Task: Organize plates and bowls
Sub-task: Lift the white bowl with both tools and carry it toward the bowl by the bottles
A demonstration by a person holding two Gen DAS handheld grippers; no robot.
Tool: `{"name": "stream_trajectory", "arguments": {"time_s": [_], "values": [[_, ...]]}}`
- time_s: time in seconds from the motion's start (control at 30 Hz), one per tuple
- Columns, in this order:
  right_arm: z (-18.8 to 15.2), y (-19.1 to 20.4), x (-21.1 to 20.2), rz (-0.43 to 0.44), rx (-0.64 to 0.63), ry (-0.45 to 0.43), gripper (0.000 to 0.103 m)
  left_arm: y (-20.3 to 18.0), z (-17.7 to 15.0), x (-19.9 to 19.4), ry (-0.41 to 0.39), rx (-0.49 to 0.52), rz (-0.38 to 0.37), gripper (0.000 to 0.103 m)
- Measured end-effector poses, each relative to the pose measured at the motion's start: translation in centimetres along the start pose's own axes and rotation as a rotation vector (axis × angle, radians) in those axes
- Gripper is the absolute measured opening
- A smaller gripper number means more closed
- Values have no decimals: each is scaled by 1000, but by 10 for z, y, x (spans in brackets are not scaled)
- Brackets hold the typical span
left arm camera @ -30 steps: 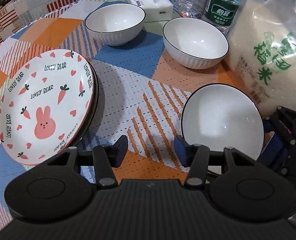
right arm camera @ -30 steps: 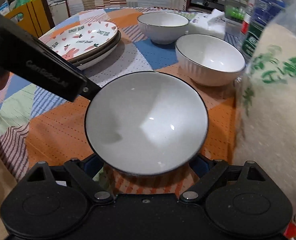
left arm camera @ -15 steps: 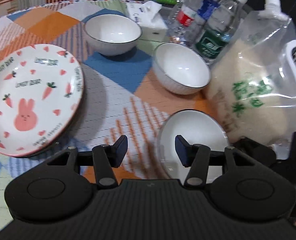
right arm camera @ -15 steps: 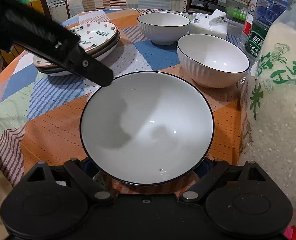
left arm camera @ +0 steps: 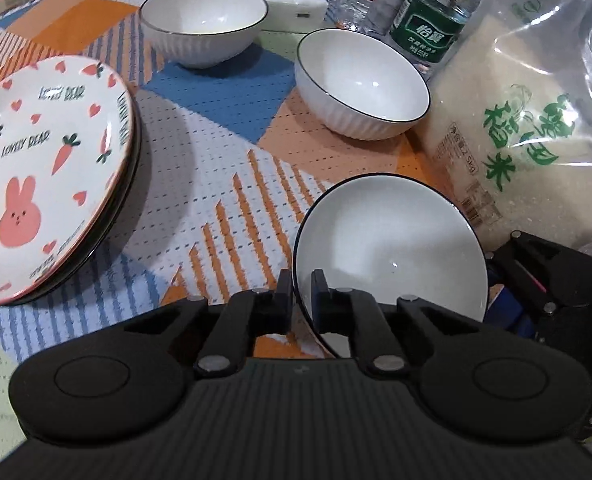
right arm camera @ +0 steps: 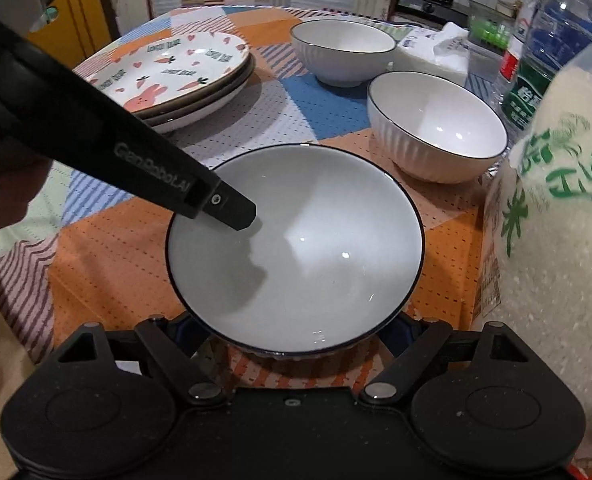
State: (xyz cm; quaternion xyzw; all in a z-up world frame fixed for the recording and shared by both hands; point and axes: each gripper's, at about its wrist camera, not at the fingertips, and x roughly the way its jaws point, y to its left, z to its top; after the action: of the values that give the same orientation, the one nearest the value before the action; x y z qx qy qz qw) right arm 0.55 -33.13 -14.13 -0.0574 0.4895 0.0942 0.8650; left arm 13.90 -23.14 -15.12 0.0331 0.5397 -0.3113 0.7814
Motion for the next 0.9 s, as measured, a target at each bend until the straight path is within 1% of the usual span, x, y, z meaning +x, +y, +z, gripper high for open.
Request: {"name": "stream_trajectory", "arguments": {"time_s": [0.07,0.2,0.33,0.43,0.57,0.67,0.8,0.9], "values": [[2,1,-2,20,-4,9,89,5,0,-10,0,-11,-6,8],[8,12,-9,59,-14,-8,89,19,0,-29,19,-35,3,8],[16,30,-14,94,-63,-22,89,34,-5,-45,29,-54,27,8],[20,44,-9,114,-114,-23,89,44,-10,-52,37,-56,50,9],[23,57,1,124,-165,-35,89,56,-13,-51,44,-58,82,9],[25,62,8,132,-181,-53,89,62,-14,-48,50,-59,93,9],[27,65,17,124,-196,-50,89,67,-14,-41,60,-71,94,8],[27,64,20,115,-192,-57,88,72,-12,-40,39,-77,71,8]]}}
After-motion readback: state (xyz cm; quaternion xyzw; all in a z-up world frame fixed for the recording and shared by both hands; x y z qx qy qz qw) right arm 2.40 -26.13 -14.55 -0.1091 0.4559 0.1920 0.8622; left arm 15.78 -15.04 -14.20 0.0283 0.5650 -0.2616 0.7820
